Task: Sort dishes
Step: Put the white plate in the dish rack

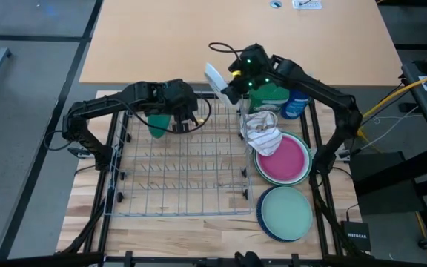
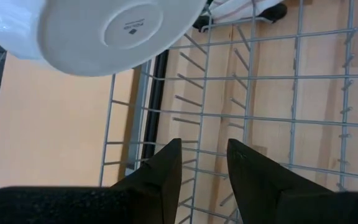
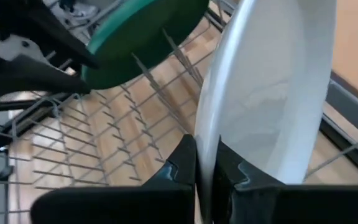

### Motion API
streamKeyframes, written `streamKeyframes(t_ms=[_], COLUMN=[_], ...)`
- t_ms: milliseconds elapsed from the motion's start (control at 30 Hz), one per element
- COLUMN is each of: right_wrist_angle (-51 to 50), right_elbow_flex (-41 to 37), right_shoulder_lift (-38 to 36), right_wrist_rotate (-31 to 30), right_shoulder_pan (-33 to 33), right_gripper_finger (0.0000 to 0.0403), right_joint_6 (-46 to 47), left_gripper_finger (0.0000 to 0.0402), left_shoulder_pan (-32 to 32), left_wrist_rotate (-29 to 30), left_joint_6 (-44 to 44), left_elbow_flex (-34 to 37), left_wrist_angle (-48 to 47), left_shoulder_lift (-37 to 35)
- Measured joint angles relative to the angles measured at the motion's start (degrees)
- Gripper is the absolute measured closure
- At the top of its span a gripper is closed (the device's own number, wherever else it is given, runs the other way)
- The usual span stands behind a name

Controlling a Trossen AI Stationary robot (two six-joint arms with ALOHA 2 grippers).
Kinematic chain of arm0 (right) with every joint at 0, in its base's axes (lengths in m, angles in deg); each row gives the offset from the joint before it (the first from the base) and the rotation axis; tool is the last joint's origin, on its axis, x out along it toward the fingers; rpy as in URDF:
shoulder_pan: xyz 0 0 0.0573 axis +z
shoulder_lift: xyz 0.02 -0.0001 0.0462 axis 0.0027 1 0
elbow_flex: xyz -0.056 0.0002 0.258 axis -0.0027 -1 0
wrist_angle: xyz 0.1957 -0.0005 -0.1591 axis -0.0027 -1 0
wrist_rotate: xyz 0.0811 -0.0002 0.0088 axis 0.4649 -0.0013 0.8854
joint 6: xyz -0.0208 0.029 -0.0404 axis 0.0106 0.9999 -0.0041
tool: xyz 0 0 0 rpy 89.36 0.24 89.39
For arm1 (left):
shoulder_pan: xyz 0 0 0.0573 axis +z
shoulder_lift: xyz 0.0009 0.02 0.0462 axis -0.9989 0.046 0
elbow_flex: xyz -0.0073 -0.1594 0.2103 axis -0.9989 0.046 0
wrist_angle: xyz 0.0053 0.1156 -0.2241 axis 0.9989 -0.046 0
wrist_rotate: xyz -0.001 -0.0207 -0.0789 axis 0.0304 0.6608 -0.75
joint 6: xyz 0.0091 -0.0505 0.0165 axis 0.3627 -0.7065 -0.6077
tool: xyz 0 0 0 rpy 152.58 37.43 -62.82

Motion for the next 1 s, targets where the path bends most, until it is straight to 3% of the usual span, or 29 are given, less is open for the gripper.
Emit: streamKeyframes(t_ms=[733, 1000], right_wrist_angle=[-1.22, -2.48], right_elbow_flex=[3.21, 4.63], right_shoulder_lift=[-2.07, -2.09], right_wrist_rotate=[1.99, 3.59], right_shoulder_pan=[-0.46, 1.85], right_gripper_finger=[0.0389, 0.0389], right_joint_6=[18.02, 22.05], left_gripper_finger=[0.0284, 0.0284], left_shoulder_pan=[0.67, 1.97], left_wrist_rotate=[-0.11, -0.11], left_joint_6=[1.86, 1.53], left_elbow_flex=[0.0, 3.87], left_wrist_angle=[-1.31, -1.43], left_shoulder_lift=[0.0, 0.0])
